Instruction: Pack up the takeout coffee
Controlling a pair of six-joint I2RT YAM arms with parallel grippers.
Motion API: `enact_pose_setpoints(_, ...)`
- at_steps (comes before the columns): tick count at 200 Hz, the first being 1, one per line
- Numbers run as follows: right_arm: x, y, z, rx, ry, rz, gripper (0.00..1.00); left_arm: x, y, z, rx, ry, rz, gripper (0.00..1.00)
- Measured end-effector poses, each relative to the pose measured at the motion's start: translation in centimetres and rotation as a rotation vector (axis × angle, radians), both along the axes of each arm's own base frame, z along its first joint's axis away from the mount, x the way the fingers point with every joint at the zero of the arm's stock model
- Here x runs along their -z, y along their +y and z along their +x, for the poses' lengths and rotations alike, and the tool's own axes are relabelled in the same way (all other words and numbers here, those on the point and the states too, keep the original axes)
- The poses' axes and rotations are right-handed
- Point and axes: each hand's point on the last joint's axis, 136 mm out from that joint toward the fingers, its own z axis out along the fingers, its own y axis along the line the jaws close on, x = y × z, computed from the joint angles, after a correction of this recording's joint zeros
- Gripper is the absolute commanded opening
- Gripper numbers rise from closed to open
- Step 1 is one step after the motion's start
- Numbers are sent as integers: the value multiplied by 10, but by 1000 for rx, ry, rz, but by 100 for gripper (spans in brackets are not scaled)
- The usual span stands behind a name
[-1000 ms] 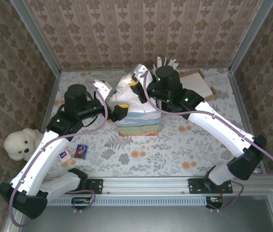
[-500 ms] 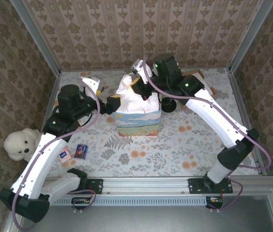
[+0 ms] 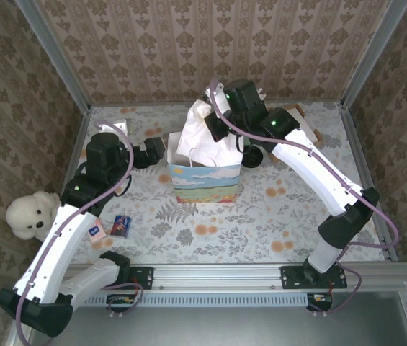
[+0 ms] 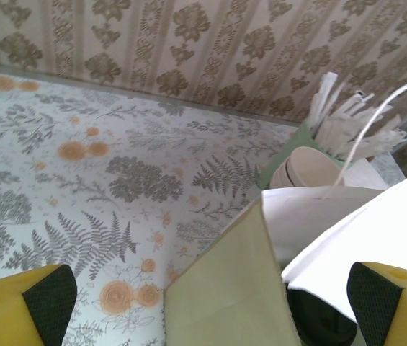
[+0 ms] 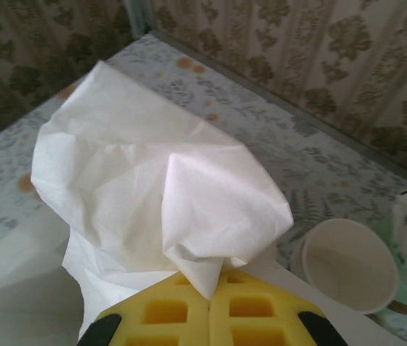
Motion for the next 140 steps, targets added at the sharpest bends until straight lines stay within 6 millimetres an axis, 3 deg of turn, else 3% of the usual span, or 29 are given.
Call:
enact_pose_setpoints(46, 6, 11, -9, -40, 18, 2, 0, 18, -1, 8, -33, 71, -11, 100)
enact_pose_setpoints(97, 14, 42, -23, -152, 87, 19, 0, 46, -27, 11, 41, 227, -84, 71)
enact_pose_setpoints(140, 28, 53, -33, -216, 187, 7, 0, 47, -40, 5, 97, 268, -142, 54)
